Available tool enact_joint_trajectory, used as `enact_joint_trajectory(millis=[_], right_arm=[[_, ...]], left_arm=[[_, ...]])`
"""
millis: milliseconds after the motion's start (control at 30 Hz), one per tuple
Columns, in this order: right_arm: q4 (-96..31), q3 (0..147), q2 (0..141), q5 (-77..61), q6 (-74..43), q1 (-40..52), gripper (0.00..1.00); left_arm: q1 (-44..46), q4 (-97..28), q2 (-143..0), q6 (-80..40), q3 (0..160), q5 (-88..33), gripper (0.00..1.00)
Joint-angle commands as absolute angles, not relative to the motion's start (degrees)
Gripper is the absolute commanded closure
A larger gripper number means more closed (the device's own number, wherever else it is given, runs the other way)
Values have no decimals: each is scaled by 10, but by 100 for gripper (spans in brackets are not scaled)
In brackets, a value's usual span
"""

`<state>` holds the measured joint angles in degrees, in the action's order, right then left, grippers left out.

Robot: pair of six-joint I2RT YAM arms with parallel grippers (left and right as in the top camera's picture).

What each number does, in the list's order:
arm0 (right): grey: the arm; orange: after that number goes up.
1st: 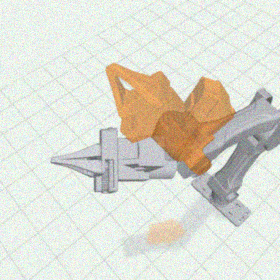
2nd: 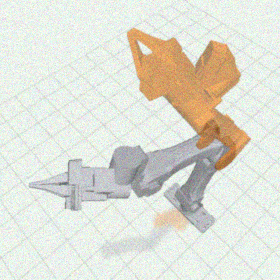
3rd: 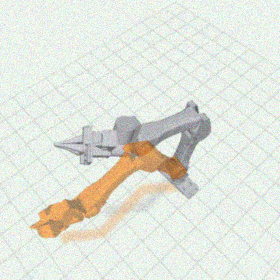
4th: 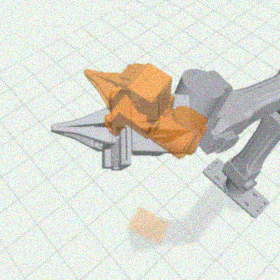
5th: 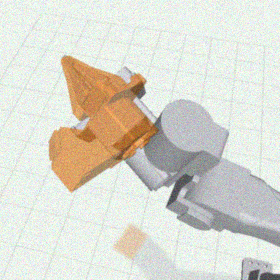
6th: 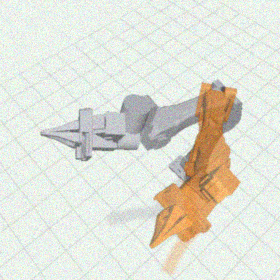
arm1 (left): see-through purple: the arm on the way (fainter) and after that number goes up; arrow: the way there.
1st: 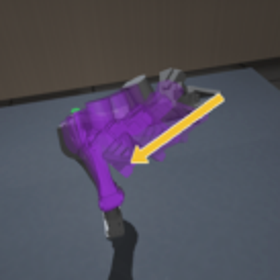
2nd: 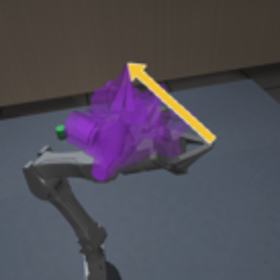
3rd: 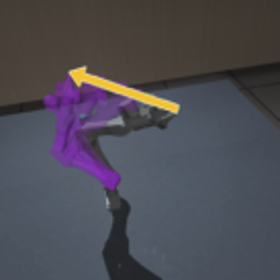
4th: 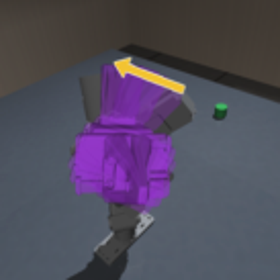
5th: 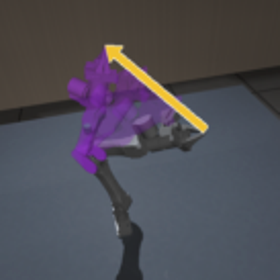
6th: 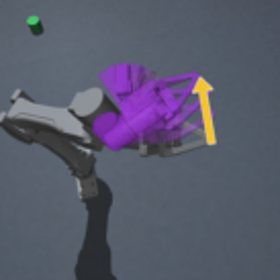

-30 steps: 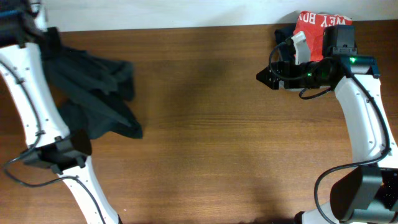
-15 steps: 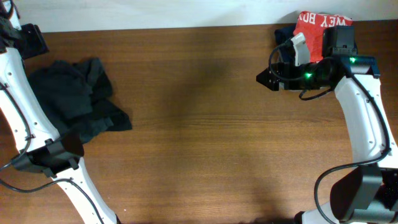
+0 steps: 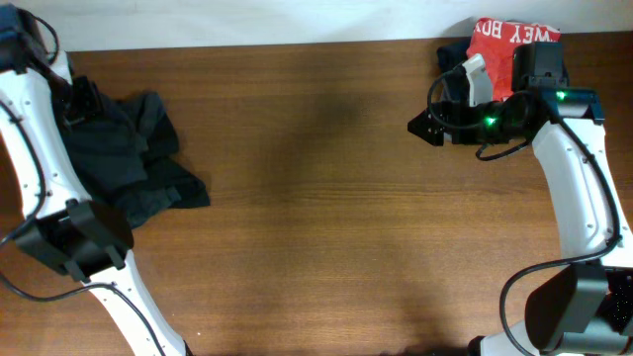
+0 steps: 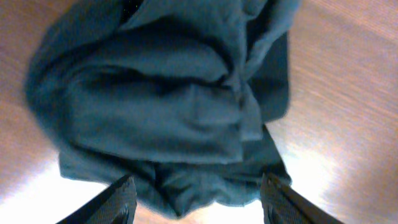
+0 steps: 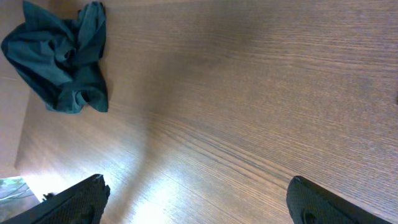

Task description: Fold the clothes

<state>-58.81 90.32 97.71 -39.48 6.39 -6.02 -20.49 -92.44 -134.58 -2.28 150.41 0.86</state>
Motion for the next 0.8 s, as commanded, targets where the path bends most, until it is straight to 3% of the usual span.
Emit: enact_joint_trajectory(millis=[0, 433, 700, 767], right_arm=[[-592, 916, 979, -369, 66, -63, 4], [-599, 916, 979, -359, 65, -63, 4], [-598, 916, 979, -359, 65, -63, 4], [-599, 916, 979, -359, 65, -63, 4]], left_arm=[[-211, -887, -1350, -32, 1444, 56, 36], [-215, -760, -1350, -15, 1414, 131, 31], [-216, -746, -1350, 39, 1406, 131, 32], [-215, -746, -1350, 44, 1397, 131, 36]])
